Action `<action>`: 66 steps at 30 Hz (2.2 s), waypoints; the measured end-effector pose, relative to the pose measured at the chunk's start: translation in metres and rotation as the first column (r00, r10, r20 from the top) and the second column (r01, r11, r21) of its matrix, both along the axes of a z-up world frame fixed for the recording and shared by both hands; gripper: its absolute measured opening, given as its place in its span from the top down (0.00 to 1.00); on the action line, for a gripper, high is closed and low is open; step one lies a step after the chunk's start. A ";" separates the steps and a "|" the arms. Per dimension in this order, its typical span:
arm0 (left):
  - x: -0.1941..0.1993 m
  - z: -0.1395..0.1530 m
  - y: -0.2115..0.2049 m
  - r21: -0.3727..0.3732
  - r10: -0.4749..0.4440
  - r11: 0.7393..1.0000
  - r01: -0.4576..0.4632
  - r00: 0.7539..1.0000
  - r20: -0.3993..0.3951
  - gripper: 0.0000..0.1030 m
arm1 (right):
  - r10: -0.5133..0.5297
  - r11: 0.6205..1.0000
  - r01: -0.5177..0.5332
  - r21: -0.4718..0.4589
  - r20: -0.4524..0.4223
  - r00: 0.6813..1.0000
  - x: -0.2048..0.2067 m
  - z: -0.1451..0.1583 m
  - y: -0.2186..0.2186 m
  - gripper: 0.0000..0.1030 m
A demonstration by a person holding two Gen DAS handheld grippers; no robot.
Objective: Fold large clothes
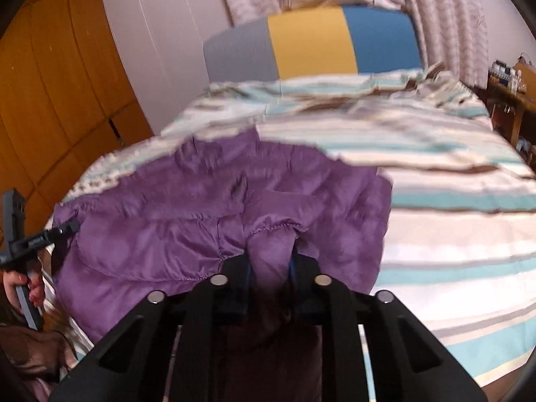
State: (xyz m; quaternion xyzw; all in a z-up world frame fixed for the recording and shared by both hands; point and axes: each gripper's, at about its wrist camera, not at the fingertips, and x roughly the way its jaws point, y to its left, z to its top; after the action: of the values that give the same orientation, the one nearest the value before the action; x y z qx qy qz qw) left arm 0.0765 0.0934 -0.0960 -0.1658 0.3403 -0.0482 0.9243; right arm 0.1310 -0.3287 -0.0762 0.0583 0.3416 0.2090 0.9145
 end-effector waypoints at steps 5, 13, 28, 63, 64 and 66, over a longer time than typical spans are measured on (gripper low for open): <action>0.001 0.041 0.004 -0.027 0.099 0.995 -0.096 0.986 0.136 0.85 | -0.021 0.999 0.017 0.028 0.129 0.991 0.000 0.046 0.001 0.86; 0.056 0.067 0.002 -0.008 0.260 0.964 -0.265 0.939 0.224 0.85 | -0.124 0.991 0.108 0.079 0.232 0.965 0.051 0.069 0.024 0.86; 0.161 0.010 -0.010 0.244 0.340 0.896 -0.372 0.926 0.163 0.85 | -0.218 0.970 0.229 -0.086 0.122 0.968 0.165 -0.022 0.056 0.84; 0.143 0.015 -0.028 0.222 0.434 0.870 -0.441 0.897 0.080 0.26 | -0.294 0.911 0.266 -0.316 -0.043 0.955 0.212 -0.081 0.077 0.55; 0.138 0.020 -0.036 0.201 0.422 0.878 -0.435 0.901 0.104 0.26 | -0.295 0.910 0.267 -0.316 -0.042 0.955 0.212 -0.080 0.077 0.54; 0.137 0.024 -0.057 0.198 0.370 0.900 -0.388 0.921 0.121 0.26 | -0.296 0.910 0.269 -0.315 -0.042 0.954 0.211 -0.080 0.077 0.53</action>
State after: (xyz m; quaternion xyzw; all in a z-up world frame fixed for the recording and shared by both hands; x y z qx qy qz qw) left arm 0.2138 0.0361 -0.0722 -0.1244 0.2673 0.1634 0.9415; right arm 0.3423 -0.2520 -0.1562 -0.0260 0.3979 0.0162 0.9169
